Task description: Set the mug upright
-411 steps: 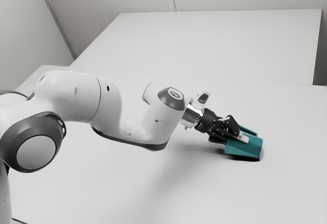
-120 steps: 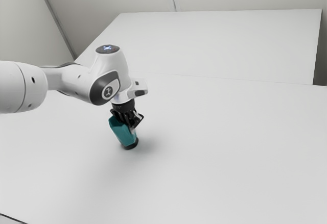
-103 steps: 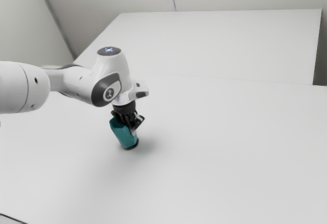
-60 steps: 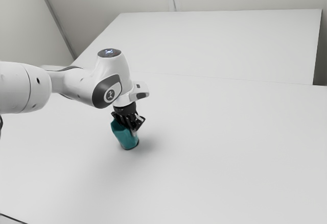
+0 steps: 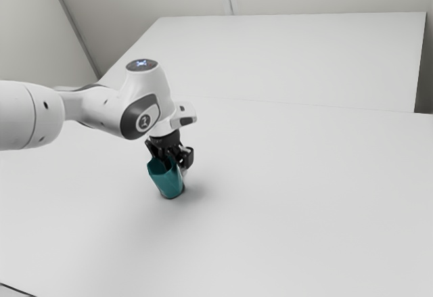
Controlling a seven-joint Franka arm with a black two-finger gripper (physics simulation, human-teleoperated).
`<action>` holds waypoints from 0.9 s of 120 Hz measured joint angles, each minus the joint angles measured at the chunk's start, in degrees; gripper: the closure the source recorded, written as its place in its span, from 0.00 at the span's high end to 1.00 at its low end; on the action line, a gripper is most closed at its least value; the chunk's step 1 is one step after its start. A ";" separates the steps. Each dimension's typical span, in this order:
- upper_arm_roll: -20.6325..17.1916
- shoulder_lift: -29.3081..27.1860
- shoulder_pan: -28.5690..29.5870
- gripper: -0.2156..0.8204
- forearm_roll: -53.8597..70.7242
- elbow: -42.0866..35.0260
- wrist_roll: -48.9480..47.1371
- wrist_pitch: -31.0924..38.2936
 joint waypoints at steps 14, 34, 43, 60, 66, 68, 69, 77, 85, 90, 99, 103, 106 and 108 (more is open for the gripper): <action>0.01 -1.57 -0.13 0.47 0.00 0.05 -0.06 -0.68; -0.06 -4.55 -0.45 0.49 0.06 0.22 -0.95 -4.06; -0.06 -6.00 -0.63 0.49 0.17 1.15 -1.58 -6.17; -0.14 -6.70 -0.80 0.52 0.29 7.15 -2.60 -11.51; -0.15 -6.44 -0.82 0.57 0.31 10.41 -2.89 -13.91; -0.14 -6.23 -0.82 0.59 0.29 11.56 -2.99 -14.74; -0.13 -6.07 -0.82 0.60 0.27 12.29 -3.04 -15.22; -0.23 -4.11 -0.58 0.65 0.12 18.44 -3.37 -19.00; -0.44 -0.94 0.27 0.69 -0.28 24.86 -3.49 -22.43; -0.62 1.15 1.77 0.71 -0.79 28.87 -3.44 -24.50; -1.18 4.28 5.51 0.73 -1.35 35.19 -3.17 -27.89; -1.68 5.48 6.92 0.74 -1.44 37.83 -2.99 -29.37; -2.08 6.06 7.73 0.75 -1.48 39.20 -2.84 -30.33; -2.27 6.33 8.14 0.75 -1.51 39.83 -2.75 -30.89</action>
